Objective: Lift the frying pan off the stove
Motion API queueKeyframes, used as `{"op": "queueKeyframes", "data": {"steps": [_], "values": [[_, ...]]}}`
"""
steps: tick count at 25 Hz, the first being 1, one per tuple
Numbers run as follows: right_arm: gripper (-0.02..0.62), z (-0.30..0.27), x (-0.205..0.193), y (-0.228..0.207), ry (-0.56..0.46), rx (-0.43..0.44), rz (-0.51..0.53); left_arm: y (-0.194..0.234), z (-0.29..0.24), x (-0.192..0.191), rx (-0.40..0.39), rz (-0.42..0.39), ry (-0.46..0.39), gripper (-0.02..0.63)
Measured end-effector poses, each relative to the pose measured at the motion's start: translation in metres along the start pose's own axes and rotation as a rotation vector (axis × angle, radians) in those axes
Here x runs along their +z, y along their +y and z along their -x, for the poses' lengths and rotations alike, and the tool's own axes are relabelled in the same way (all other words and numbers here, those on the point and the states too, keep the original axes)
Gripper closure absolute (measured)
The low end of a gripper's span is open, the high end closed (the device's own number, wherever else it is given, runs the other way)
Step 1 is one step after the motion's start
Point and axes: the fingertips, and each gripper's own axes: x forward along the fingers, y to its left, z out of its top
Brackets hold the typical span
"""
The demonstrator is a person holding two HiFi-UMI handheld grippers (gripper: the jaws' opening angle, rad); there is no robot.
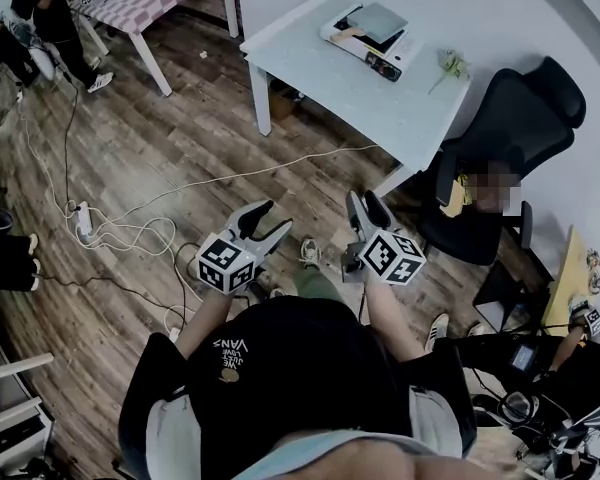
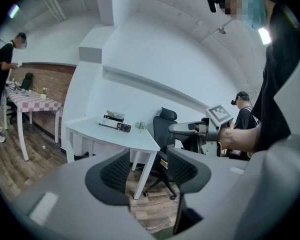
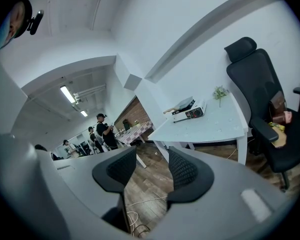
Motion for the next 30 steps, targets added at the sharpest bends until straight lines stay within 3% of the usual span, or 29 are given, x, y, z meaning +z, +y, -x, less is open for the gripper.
{"op": "queueKeyframes", "data": {"steps": [19,30], "values": [[0.403,-0.108,0.072,-0.057,0.040,0.074,0.001,0.056,-0.113,0.050,0.057,-0.011,-0.008,0.400],[0.403,-0.160,0.097,-0.092,0.081,0.111,0.007,0.086,-0.167,0.060,0.117,0.016,-0.011,0.400]]}}
